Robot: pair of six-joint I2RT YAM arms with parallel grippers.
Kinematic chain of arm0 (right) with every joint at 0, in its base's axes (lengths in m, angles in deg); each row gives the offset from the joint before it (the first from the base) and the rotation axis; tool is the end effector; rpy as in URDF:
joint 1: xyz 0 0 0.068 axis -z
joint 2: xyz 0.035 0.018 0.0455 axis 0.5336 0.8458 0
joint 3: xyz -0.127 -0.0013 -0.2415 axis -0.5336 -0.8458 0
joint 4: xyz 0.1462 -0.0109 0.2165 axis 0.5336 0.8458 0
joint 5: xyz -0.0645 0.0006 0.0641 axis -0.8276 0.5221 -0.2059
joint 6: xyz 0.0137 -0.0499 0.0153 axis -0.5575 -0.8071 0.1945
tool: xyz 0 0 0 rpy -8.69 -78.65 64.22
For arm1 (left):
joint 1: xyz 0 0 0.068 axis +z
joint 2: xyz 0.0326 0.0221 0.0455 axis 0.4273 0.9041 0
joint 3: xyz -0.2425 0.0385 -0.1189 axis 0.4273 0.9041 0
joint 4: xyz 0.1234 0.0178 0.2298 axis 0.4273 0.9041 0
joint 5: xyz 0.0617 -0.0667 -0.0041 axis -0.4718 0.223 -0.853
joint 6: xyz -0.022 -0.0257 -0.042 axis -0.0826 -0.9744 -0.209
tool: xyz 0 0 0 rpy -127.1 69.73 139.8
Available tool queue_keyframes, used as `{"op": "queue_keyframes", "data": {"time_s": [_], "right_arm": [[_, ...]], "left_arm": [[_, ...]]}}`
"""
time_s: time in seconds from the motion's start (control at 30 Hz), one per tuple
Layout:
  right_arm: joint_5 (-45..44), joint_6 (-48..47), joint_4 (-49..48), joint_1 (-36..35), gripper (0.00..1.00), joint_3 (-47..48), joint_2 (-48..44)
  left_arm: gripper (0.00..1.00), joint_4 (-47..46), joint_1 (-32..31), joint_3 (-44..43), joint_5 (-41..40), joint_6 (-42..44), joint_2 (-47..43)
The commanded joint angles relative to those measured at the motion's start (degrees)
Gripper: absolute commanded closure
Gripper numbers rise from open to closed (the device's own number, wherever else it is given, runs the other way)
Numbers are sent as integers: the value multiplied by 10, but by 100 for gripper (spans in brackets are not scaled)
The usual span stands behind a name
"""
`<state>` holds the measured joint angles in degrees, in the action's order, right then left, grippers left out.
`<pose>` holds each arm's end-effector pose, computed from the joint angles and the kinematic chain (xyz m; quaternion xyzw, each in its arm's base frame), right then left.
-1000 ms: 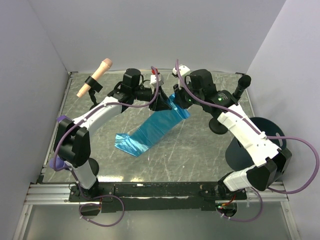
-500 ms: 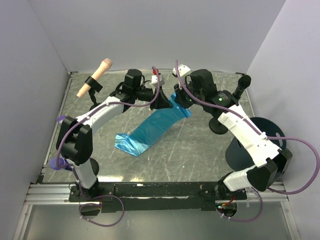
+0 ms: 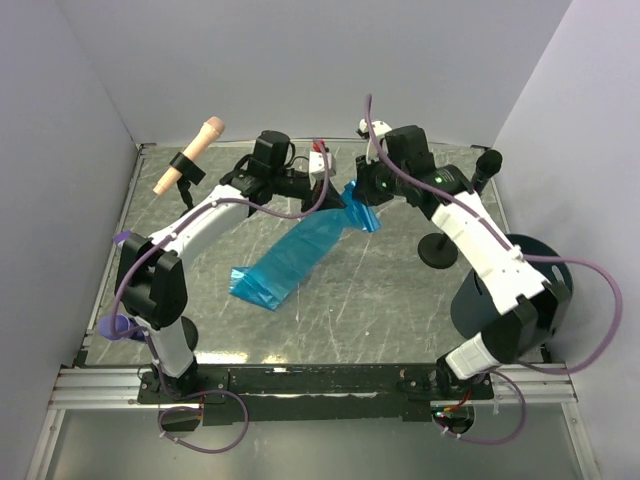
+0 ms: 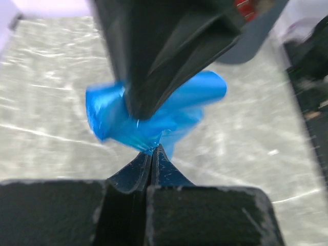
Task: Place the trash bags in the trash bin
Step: Unfold the trash bag at the center of the board.
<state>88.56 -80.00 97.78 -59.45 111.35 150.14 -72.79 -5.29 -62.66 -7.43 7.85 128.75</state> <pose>0.2805 0.1511 0.4016 -0.2498 0.8473 0.1825 0.4318 0.3383 -0.2354 0.3311 0.5565 0.5461 -0.4533 0.4319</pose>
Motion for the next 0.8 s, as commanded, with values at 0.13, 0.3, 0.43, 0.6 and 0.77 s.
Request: {"op": "queue_keyframes", "data": {"time_s": [0.13,0.3,0.43,0.6,0.77], "right_arm": [[-11,142,18,61,100,73,100],[-19,193,28,85,100,108,158],[-13,214,35,91,100,109,193],[-23,224,31,99,100,74,201],[-30,225,26,112,100,65,196]], "left_arm": [[100,255,-42,-90,-29,285,-12],[100,281,-48,-108,7,266,7],[100,246,-49,-89,33,207,7],[100,214,-49,-65,30,180,-9],[100,199,-45,-50,26,151,-15]]}}
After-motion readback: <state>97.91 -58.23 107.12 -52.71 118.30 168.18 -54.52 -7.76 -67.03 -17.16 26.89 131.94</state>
